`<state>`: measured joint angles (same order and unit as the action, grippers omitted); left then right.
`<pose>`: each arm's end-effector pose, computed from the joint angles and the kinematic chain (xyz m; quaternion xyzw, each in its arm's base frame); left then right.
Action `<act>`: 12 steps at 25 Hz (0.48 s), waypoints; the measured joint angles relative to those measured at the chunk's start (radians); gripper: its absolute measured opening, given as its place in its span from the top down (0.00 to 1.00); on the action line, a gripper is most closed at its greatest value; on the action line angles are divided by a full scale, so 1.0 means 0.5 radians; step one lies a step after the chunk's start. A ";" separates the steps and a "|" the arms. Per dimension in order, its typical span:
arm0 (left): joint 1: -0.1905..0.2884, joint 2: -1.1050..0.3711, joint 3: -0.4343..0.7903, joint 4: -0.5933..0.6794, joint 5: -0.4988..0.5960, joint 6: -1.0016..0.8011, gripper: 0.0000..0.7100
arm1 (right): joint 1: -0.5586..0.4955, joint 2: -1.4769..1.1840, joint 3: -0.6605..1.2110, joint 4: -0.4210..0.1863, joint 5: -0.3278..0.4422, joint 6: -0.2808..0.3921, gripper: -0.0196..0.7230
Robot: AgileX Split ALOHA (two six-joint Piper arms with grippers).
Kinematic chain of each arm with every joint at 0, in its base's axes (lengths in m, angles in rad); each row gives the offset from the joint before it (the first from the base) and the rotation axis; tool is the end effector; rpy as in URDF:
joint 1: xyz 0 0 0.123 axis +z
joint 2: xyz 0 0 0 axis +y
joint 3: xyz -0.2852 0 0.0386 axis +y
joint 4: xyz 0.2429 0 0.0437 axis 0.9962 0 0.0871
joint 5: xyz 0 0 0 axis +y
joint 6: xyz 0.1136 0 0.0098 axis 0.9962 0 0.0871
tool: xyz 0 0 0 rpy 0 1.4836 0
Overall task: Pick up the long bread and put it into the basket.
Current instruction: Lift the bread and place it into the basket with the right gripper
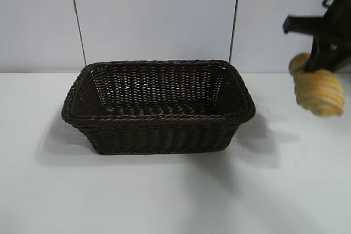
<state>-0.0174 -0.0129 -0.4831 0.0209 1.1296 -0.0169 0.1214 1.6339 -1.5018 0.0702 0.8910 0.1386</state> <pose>0.0045 0.0021 0.2526 -0.0005 0.8716 0.0020 0.4902 0.3671 0.0511 0.3249 0.0206 0.9493 0.0730 0.3051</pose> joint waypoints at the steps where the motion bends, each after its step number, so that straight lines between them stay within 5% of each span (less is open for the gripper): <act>1: 0.000 0.000 0.000 0.000 0.000 0.000 0.02 | 0.030 0.000 -0.002 0.002 0.000 0.001 0.84; 12: 0.000 0.000 0.000 0.000 0.000 0.000 0.02 | 0.511 0.373 -0.066 0.002 -0.238 -0.016 0.84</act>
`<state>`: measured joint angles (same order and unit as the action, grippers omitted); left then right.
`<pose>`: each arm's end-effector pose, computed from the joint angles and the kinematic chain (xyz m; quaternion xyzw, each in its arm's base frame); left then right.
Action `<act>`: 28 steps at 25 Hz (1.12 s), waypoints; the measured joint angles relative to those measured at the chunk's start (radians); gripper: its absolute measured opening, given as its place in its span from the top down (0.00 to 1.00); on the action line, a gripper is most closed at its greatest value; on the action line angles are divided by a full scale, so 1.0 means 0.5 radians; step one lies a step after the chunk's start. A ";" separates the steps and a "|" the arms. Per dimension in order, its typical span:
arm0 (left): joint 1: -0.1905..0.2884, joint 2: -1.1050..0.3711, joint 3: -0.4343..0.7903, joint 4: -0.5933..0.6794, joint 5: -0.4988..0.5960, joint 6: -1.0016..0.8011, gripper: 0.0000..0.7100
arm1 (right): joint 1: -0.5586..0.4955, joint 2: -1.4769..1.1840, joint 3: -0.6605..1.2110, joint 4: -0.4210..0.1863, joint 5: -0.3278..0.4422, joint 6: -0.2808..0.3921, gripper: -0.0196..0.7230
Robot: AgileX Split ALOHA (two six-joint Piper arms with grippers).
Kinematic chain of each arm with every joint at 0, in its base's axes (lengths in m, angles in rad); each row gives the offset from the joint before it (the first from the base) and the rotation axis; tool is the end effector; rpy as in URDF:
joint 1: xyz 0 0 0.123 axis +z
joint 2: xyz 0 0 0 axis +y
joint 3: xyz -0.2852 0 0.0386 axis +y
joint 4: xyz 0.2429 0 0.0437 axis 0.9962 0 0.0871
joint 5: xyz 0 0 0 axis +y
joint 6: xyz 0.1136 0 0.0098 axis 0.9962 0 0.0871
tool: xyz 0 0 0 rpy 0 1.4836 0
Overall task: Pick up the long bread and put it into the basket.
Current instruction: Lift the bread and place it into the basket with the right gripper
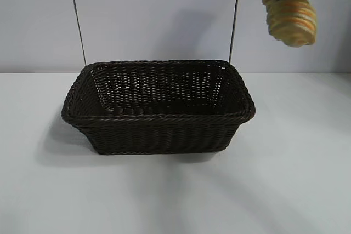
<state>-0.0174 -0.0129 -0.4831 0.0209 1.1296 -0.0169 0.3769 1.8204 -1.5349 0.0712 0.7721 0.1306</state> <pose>0.0045 0.0021 0.2526 -0.0005 0.8716 0.0020 0.4902 0.3862 0.1590 0.2694 -0.1004 0.9495 0.1044 0.2782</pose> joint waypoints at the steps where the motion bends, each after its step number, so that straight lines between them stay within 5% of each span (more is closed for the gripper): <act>1: 0.000 0.000 0.000 0.000 0.000 0.000 0.02 | 0.036 0.044 -0.023 -0.004 -0.029 -0.064 0.84; 4: 0.000 0.000 0.000 0.000 0.000 0.000 0.02 | 0.114 0.188 -0.100 -0.016 -0.147 -0.385 0.84; 9: 0.000 0.000 0.000 0.000 0.000 0.000 0.02 | 0.212 0.360 -0.156 -0.024 -0.379 -1.314 0.84; 13: 0.000 0.000 0.000 0.000 0.000 0.000 0.02 | 0.286 0.472 -0.162 -0.024 -0.489 -1.742 0.84; 17: 0.000 0.000 0.000 0.000 0.000 0.000 0.02 | 0.318 0.617 -0.166 -0.019 -0.534 -1.869 0.84; 25: 0.000 0.000 0.000 0.000 0.000 0.000 0.02 | 0.317 0.747 -0.187 -0.023 -0.651 -1.871 0.84; 28: 0.000 0.000 0.000 0.000 0.000 0.000 0.02 | 0.317 0.747 -0.250 -0.023 -0.647 -1.871 0.71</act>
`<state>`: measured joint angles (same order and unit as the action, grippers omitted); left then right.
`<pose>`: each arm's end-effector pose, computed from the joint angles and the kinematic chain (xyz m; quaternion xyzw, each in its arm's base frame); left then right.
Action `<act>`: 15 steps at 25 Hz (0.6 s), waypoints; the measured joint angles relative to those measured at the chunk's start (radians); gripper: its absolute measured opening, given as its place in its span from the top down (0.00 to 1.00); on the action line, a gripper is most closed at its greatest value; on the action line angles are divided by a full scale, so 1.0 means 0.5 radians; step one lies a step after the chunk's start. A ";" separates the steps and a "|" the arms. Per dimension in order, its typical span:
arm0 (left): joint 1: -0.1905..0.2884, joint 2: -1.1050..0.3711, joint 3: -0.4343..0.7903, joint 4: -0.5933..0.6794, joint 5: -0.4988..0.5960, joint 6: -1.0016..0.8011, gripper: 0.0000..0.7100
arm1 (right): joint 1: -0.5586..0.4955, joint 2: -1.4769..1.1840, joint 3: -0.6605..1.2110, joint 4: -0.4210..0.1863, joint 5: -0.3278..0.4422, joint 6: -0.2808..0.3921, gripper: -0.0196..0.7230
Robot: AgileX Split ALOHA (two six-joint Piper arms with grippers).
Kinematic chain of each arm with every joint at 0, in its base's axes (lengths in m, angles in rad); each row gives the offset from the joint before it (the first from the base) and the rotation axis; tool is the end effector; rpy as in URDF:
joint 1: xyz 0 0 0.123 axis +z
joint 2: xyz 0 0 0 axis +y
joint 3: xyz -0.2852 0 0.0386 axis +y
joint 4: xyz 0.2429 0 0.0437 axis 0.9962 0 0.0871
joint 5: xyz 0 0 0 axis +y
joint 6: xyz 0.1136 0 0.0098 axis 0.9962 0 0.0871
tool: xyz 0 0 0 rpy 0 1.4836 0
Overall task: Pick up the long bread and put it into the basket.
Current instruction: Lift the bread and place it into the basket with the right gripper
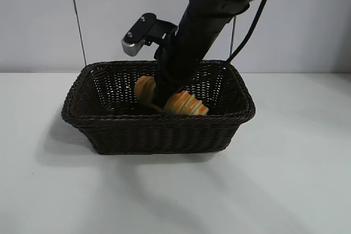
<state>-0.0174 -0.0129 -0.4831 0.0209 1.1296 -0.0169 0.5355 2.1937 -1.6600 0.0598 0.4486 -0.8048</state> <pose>0.0045 0.0021 0.2526 -0.0005 0.8716 0.0020 0.4902 0.4288 0.2579 0.1572 -0.5692 0.7522 -0.0235 0.3312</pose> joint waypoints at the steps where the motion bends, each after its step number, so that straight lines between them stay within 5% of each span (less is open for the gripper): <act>1: 0.000 0.000 0.000 0.000 0.000 0.000 0.02 | 0.000 -0.002 -0.022 0.000 0.000 0.002 0.63; 4: 0.000 0.000 0.000 0.000 0.000 0.000 0.02 | 0.000 -0.018 -0.082 0.003 0.010 0.037 0.28; 6: 0.000 0.000 0.000 0.000 0.000 0.000 0.02 | 0.000 -0.046 -0.097 0.001 0.002 0.049 0.14; 9: 0.000 0.000 0.000 0.000 0.000 0.000 0.02 | 0.000 -0.120 -0.097 0.001 0.010 0.158 0.06; 15: 0.000 0.000 0.000 0.000 0.000 0.000 0.02 | 0.000 -0.327 -0.099 -0.146 0.191 0.890 0.05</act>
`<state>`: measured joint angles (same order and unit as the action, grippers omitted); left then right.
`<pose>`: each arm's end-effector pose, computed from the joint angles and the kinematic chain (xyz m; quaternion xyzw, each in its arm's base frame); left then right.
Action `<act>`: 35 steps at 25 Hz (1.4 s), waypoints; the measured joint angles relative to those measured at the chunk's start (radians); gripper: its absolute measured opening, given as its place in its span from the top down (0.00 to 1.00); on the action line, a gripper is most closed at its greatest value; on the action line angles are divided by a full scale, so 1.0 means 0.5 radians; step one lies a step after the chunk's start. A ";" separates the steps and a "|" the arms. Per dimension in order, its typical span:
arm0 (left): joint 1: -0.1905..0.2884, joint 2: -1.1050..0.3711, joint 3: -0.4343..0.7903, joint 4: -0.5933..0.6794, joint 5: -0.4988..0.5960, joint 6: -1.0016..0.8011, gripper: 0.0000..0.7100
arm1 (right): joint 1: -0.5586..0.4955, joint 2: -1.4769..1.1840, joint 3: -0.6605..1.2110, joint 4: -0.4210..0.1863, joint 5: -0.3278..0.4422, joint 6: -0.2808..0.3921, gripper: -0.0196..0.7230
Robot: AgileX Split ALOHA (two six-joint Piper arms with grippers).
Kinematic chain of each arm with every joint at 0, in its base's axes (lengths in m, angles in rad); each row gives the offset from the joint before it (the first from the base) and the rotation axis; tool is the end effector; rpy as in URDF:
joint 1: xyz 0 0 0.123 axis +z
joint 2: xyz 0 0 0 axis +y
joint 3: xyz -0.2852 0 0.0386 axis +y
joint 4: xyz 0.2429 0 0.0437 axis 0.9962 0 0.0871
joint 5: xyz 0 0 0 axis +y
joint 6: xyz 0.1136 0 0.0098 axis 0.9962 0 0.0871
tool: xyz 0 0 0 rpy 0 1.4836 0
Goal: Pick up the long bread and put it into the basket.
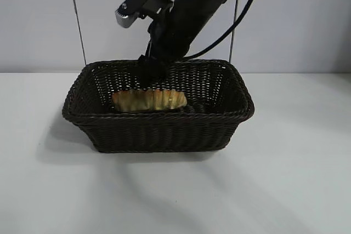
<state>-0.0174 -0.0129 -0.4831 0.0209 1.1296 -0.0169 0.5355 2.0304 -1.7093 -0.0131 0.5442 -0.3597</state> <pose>0.0045 0.0021 0.2526 -0.0005 0.8716 0.0020 0.4902 0.4188 0.2476 0.2462 -0.4027 0.8299 0.0286 0.3850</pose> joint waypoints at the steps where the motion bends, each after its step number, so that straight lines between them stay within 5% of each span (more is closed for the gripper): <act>1: 0.000 0.000 0.000 0.000 0.000 0.000 0.02 | -0.002 -0.028 0.000 -0.033 0.050 0.125 0.05; 9: 0.000 0.000 0.000 0.000 0.000 0.000 0.02 | -0.173 -0.117 -0.190 -0.080 0.743 0.670 0.04; 14: 0.000 0.000 0.000 0.000 0.000 0.000 0.02 | -0.374 -0.125 -0.385 -0.081 1.085 0.801 0.04; 27: 0.000 0.000 0.000 0.000 0.000 0.000 0.02 | -1.203 -0.125 -0.447 -0.136 1.327 0.801 0.04; 35: 0.000 0.000 0.000 0.000 0.000 0.000 0.02 | -1.701 -0.160 -0.447 0.051 1.384 0.719 0.04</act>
<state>-0.0174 -0.0129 -0.4831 0.0209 1.1296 -0.0169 -0.3148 1.9505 -1.9329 0.0122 1.2362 0.0000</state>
